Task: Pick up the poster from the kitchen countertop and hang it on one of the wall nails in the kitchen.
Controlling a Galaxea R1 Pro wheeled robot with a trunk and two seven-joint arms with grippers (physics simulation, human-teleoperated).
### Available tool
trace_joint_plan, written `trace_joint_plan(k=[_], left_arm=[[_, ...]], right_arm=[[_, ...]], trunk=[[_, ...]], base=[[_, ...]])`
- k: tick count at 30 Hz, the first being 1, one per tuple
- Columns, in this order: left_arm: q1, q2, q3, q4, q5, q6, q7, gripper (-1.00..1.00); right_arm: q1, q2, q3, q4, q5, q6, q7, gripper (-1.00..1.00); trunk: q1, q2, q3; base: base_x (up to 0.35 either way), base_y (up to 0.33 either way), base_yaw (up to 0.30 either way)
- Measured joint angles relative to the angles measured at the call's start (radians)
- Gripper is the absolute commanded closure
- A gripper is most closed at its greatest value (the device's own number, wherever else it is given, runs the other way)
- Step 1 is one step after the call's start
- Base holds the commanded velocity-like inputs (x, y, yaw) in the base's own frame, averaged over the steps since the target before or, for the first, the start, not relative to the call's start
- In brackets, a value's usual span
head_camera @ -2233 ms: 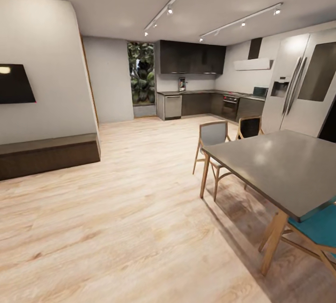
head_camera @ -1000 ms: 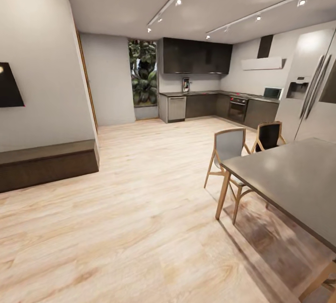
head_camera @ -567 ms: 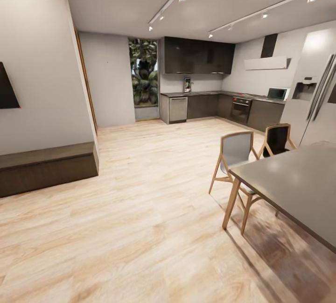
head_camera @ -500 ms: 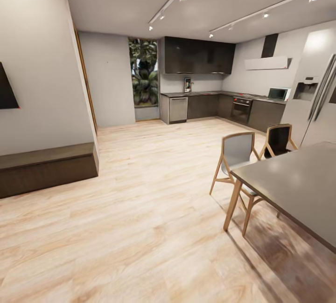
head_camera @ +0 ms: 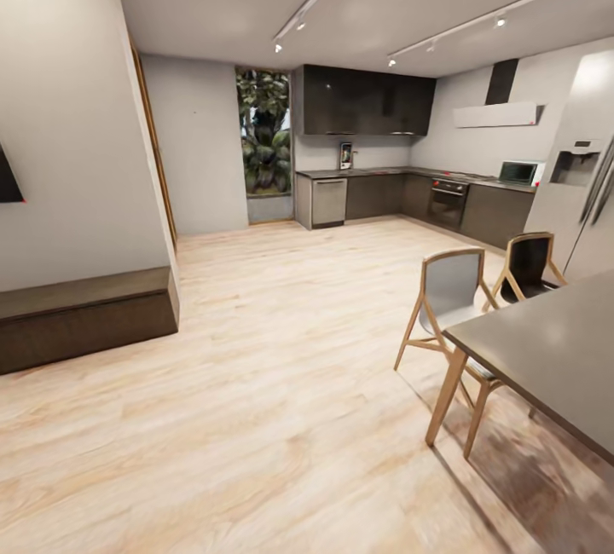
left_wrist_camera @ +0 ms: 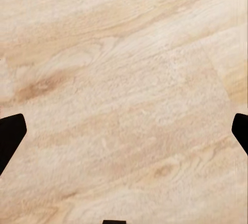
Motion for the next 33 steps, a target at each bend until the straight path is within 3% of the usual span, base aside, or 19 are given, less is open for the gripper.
trace_joint_plan(k=[33], left_arm=[[0.0,0.0,0.0,-0.001,0.0,0.0,0.0,-1.0]], right_arm=[[-0.001,0.0,0.0,0.0,0.0,-0.002,0.0,-1.0]], trunk=[[0.0,0.0,0.0]], base=[[0.322,0.118,0.0]])
